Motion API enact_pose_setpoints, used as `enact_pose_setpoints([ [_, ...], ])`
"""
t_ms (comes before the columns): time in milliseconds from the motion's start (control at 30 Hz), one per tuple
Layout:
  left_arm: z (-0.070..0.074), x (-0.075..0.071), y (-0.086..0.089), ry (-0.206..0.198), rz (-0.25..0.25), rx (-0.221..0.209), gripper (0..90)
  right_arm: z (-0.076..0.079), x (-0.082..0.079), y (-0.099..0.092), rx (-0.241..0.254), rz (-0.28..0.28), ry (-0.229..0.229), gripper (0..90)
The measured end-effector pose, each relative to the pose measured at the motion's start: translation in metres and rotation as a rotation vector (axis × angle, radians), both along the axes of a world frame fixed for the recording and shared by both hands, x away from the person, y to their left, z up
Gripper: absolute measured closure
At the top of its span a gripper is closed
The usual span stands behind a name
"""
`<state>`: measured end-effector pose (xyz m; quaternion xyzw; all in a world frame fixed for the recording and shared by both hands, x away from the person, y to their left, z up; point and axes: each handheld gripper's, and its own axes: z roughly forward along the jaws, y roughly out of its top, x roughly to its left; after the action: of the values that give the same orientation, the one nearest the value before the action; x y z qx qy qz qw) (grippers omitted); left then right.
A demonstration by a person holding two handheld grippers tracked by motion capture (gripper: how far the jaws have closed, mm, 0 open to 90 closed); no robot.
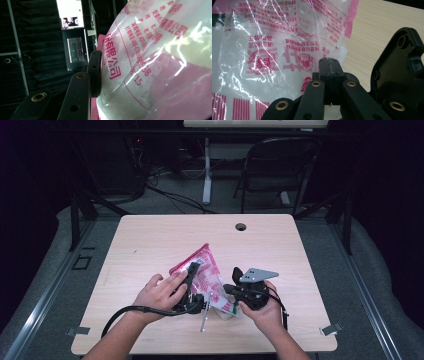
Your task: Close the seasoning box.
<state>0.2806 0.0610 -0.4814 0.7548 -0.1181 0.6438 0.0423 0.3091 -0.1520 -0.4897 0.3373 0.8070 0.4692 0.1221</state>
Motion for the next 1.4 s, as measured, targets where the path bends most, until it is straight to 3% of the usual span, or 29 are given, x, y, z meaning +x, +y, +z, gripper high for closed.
enact_pose_setpoints([
  [1400,0.0054,-0.0031,-0.0023,-0.017,-0.016,0.007,68.8,-0.0007,-0.0010,0.0034,-0.002,0.009,0.001,90.0],
])
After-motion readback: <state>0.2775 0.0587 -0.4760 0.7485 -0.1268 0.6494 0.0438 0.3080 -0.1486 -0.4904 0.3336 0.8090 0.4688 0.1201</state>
